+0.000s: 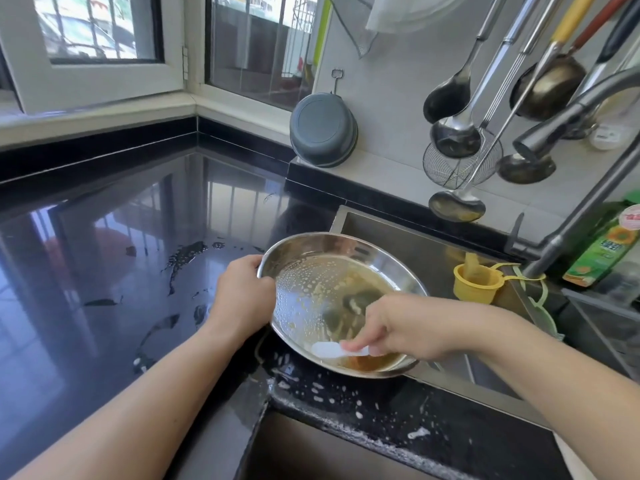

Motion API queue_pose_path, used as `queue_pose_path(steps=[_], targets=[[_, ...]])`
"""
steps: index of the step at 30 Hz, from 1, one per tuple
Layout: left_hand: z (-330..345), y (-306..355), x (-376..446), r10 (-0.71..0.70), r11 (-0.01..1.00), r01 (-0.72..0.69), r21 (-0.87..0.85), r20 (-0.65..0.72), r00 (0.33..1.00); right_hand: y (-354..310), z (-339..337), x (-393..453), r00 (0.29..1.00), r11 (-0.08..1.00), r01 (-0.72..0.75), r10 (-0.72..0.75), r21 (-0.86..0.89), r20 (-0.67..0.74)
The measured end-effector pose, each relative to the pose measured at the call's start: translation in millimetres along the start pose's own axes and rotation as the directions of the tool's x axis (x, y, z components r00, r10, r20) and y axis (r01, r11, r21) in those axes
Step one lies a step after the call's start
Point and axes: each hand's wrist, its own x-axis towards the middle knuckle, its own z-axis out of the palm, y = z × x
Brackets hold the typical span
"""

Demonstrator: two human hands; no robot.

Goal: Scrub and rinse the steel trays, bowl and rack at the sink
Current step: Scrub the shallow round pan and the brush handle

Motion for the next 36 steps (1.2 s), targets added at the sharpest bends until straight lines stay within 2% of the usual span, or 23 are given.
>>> queue_pose_path(steps=[2, 3, 5, 7, 9, 11, 13, 15, 18, 19, 21, 25, 27, 29, 31, 33, 36], targets=[[-0.4, 0.9, -1.0, 0.001, 1.0, -0.001, -0.003, 0.004, 1.0, 7.0, -6.6, 3.9, 0.997, 0.998, -0.062, 0.063, 0.018, -0.054], [-0.7, 1.1, -1.5, 0.002, 1.0, -0.002, -0.008, 0.005, 1.0, 12.2, -8.9, 8.6, 0.986, 0.994, -0.111, 0.112, 0.012, -0.123], [-1.2, 1.0, -1.6, 0.0, 1.0, 0.0, -0.017, 0.002, 1.0, 23.1, -14.3, 16.2, 0.929, 0.969, -0.249, 0.237, -0.005, -0.284], [-1.0, 1.6, -2.3, 0.003, 1.0, -0.003, -0.018, 0.005, 1.0, 29.7, -15.7, 17.0, 0.901, 0.954, -0.3, 0.28, -0.011, -0.33], [-0.9, 2.3, -1.8, 0.009, 1.0, -0.009, -0.016, 0.01, 1.0, 20.7, -13.7, 10.2, 0.946, 0.974, -0.217, 0.192, -0.07, -0.262], [-1.0, 2.9, -1.5, 0.006, 1.0, -0.006, -0.018, 0.006, 1.0, 5.3, -5.9, 0.9, 0.992, 0.993, -0.07, 0.06, -0.09, -0.108], [-1.0, 3.1, -1.0, 0.003, 1.0, -0.003, -0.012, 0.004, 1.0, 0.3, -0.7, -2.4, 0.999, 0.997, -0.01, 0.006, -0.081, -0.041], [-0.6, 3.3, -2.0, 0.004, 1.0, -0.004, -0.014, 0.002, 1.0, 8.9, -4.9, 0.9, 0.99, 0.994, -0.089, 0.08, -0.07, -0.12], [-1.0, 5.1, -5.1, 0.008, 1.0, -0.008, -0.023, -0.011, 1.0, 21.0, -16.9, 8.2, 0.92, 0.949, -0.307, 0.277, -0.067, -0.277], [-1.3, 5.4, -5.5, 0.008, 1.0, -0.008, -0.025, -0.016, 1.0, 23.1, -19.3, 10.1, 0.909, 0.944, -0.323, 0.29, -0.068, -0.298], [-1.7, 5.1, -5.1, 0.008, 0.999, -0.008, -0.035, -0.019, 1.0, 21.4, -19.0, 9.7, 0.936, 0.962, -0.26, 0.232, -0.079, -0.264], [-1.4, 5.0, -6.8, 0.018, 0.998, -0.019, -0.055, -0.015, 1.0, 1.6, -4.3, -0.8, 0.998, 0.998, -0.026, 0.023, -0.054, -0.053], [-2.7, 7.0, -7.9, 0.047, 0.998, -0.047, -0.046, -0.011, 0.999, -1.2, -3.9, 1.5, 0.995, 0.996, -0.058, 0.052, -0.069, -0.082], [-2.2, 10.9, -10.6, 0.051, 0.999, -0.051, 0.004, -0.002, 0.999, 5.4, -11.8, 6.2, 0.96, 0.977, -0.197, 0.174, -0.083, -0.22], [-2.6, 14.8, -17.7, 0.027, 0.995, -0.03, 0.098, 0.038, 0.999, 10.7, -16.6, 2.8, 0.914, 0.949, -0.307, 0.274, -0.068, -0.3], [-10.6, 18.6, -22.1, -0.006, 0.974, -0.02, 0.224, 0.112, 0.994, 9.0, -15.9, -1.2, 0.896, 0.936, -0.351, 0.323, -0.04, -0.305], [-33.3, 28.6, -27.7, -0.055, 0.884, -0.062, 0.464, 0.235, 0.97, -5.6, -17.3, -10.5, 0.91, 0.93, -0.351, 0.312, -0.108, -0.274]])
